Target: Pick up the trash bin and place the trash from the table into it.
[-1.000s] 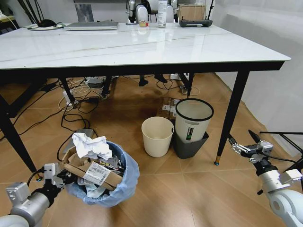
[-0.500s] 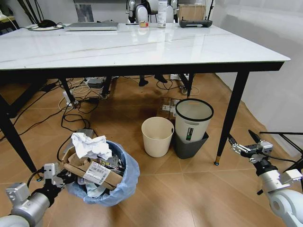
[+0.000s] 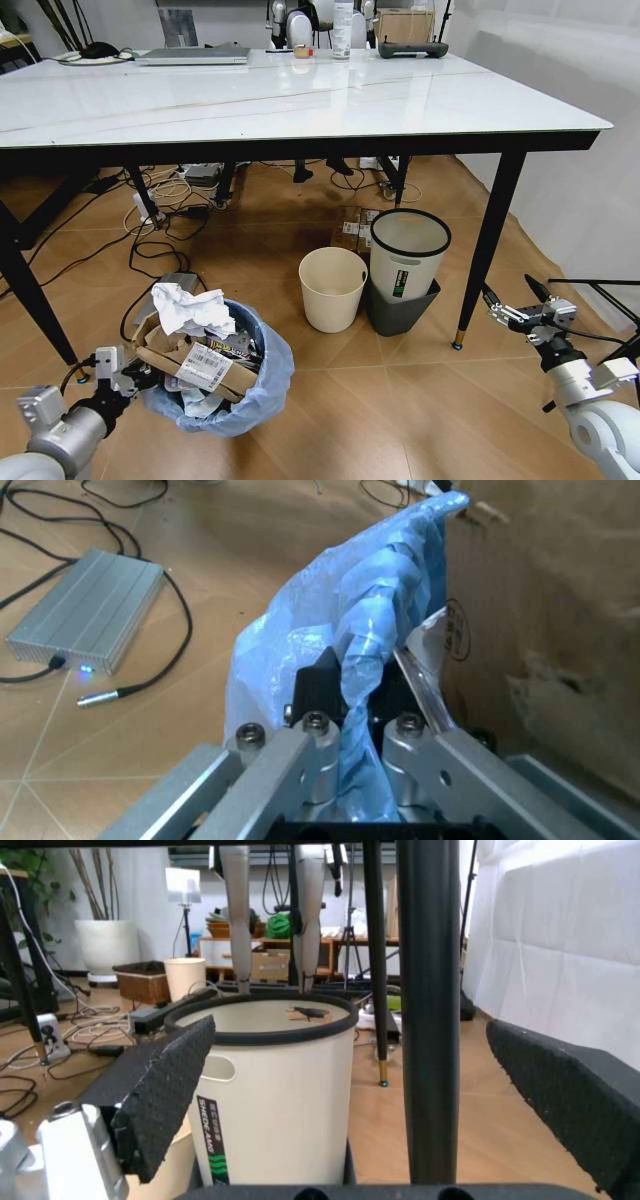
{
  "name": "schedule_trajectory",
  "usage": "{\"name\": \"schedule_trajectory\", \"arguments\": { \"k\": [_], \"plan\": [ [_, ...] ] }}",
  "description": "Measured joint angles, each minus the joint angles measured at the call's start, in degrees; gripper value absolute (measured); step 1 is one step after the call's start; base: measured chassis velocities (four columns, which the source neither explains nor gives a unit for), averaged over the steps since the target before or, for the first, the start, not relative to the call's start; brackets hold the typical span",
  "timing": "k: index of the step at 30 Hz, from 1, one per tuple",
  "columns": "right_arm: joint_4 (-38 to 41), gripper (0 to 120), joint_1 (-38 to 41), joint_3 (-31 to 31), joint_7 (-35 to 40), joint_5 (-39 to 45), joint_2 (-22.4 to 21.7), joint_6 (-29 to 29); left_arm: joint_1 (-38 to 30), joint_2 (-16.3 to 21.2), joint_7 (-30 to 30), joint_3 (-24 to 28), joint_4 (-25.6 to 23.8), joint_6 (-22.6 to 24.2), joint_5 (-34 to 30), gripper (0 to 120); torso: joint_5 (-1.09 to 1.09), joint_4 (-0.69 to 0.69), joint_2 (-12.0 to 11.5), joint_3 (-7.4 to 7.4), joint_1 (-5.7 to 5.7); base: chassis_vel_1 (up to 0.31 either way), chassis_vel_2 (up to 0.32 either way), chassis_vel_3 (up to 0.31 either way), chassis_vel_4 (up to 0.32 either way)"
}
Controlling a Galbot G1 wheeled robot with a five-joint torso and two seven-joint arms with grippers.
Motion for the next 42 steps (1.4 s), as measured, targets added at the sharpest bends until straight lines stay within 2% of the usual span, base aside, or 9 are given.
{"name": "schedule_trajectory", "arguments": {
  "k": [42],
  "plan": [
    [0.0,100,0.0,0.0,0.0,0.0,0.0,0.0,-3.3,1.0,0.0,4.5,3.9,0.8,-1.6,0,0.0,0.0,0.1,0.05,0.01,0.0,0.0,0.0,0.0]
  ]
}}
